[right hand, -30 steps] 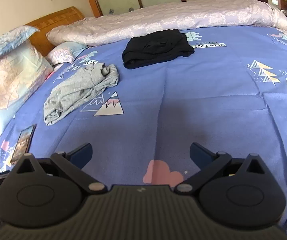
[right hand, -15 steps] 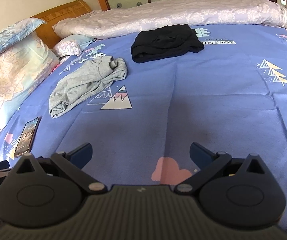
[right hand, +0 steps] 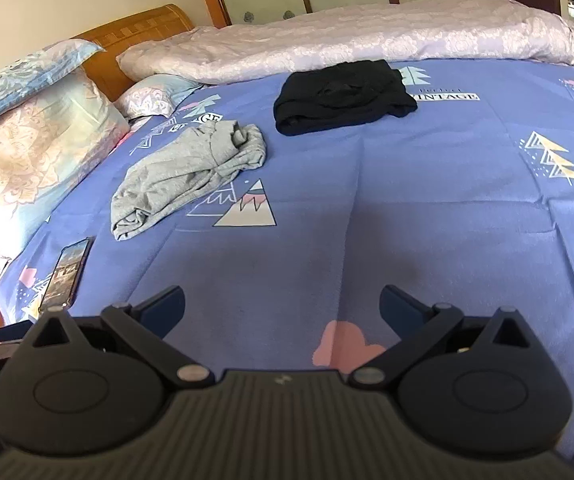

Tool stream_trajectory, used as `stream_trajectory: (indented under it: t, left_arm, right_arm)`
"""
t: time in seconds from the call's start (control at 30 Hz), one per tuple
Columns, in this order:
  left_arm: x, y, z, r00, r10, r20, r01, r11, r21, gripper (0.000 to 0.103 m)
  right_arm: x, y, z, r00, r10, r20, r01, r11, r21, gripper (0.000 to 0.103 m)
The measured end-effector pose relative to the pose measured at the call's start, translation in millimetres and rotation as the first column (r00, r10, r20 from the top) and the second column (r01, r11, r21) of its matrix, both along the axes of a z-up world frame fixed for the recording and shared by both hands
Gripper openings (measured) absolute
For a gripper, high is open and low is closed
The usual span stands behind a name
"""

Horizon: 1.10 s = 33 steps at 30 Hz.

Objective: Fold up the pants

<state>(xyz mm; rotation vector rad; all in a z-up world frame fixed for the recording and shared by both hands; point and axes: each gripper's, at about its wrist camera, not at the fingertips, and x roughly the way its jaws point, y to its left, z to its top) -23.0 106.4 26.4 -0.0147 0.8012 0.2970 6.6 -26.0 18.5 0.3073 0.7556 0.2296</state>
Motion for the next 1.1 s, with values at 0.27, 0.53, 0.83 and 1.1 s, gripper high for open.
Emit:
stream_trajectory:
  t: [0.27,0.53,0.83,1.1]
  left_arm:
    - [-1.7,0.7,3.4,1.000,-0.006,0.007,0.006,1.000,-0.013,0.103]
    - [-0.9,0.3,1.3,1.000,-0.001,-0.018,0.000,1.000,-0.025,0.103]
    - [0.1,0.9,-1.6,0.999,0.012,-0.038,-0.012,1.000,-0.016,0.103]
    - [-0.1,-0.3,-2.1,0.999,0.004,-0.043,-0.005,1.000,-0.026,0.103]
  right_arm:
    - [-0.5,0.9,2.7,1.000,-0.001,0.003,0.001,1.000,0.003,0.103]
    - [-2.4,-0.8,5.2,1.000,-0.012,0.009,0.012,1.000,0.008,0.103]
    - [-4.6,0.0,5.2,1.000,-0.012,0.007,0.012,1.000,0.012,0.103]
    - [-5.9,1.6,5.5,1.000,-0.009,0.006,0.009,1.000,0.012,0.103]
